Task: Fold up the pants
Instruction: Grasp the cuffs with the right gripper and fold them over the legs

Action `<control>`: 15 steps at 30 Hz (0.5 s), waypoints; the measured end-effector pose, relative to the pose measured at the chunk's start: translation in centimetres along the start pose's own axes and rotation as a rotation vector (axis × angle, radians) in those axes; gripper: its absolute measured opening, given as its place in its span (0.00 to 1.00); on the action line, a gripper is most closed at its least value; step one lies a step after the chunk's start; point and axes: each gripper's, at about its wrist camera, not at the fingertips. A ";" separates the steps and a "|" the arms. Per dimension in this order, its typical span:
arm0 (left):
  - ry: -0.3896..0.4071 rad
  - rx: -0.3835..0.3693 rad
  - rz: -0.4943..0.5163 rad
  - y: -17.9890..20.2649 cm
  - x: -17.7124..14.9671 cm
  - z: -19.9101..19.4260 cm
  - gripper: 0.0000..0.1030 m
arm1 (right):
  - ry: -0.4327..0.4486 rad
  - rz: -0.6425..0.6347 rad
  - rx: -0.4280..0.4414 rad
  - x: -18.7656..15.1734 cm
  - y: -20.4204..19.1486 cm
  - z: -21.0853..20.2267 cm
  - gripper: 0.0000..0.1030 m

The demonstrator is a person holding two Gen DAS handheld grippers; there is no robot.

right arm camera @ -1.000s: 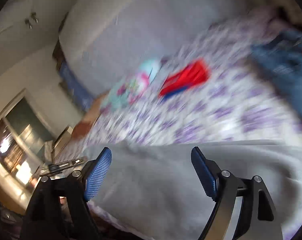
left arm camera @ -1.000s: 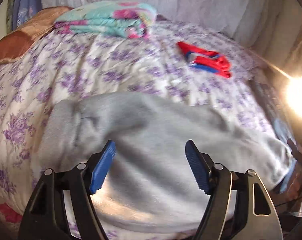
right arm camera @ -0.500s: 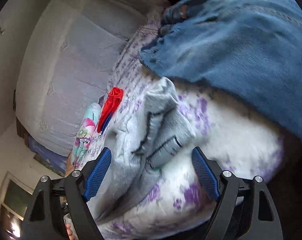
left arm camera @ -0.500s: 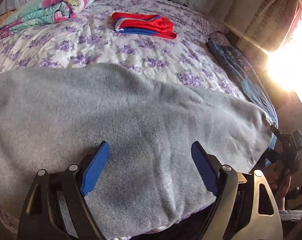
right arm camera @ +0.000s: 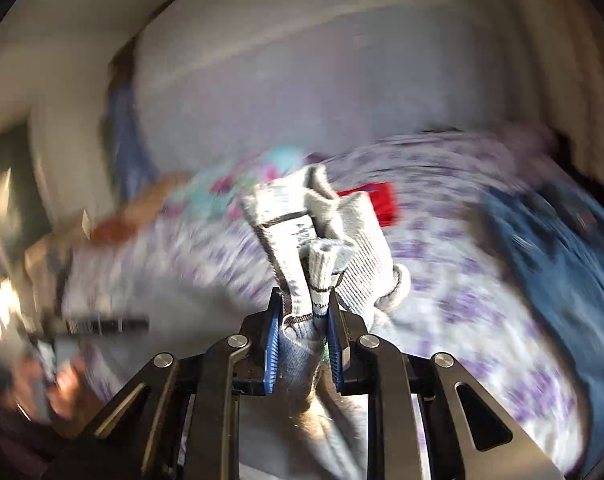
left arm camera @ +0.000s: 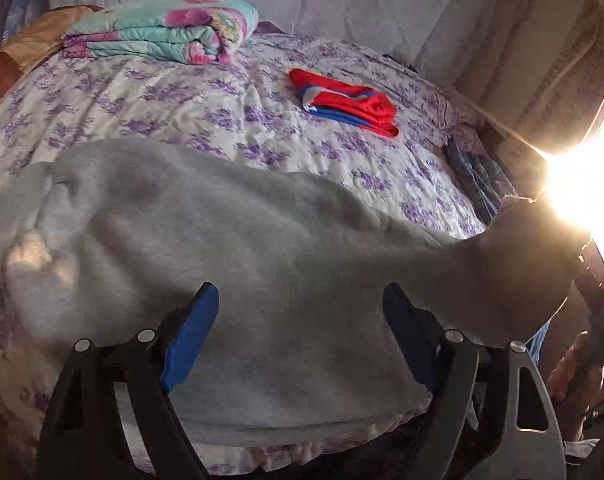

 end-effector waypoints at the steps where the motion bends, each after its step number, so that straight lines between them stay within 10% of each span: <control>1: 0.008 0.003 -0.015 -0.6 0.0 -0.2 0.84 | -0.080 -0.054 0.014 -0.4 -1.8 2.9 0.24; 4: -0.007 0.016 -0.081 -2.7 -0.4 -0.2 0.85 | -0.385 -0.134 0.081 -5.1 -4.5 11.8 0.44; 6: -0.024 0.013 -0.094 -3.3 -0.8 0.2 0.85 | -0.332 -0.270 0.063 -6.6 -6.5 11.1 0.62; 10: -0.014 0.006 -0.031 -2.2 -1.3 -0.3 0.85 | -0.228 -0.259 0.177 -4.6 -6.8 5.3 0.63; 15: -0.008 0.022 0.069 1.6 -1.4 0.7 0.85 | -0.226 -0.255 0.091 -1.9 -4.6 3.8 0.62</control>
Point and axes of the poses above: each gripper's, at about its wrist camera, not at the fingertips, and z roughly the way its jaws point, y to its right, x to its top, and after that the axes turned 15 degrees about x, right-handed
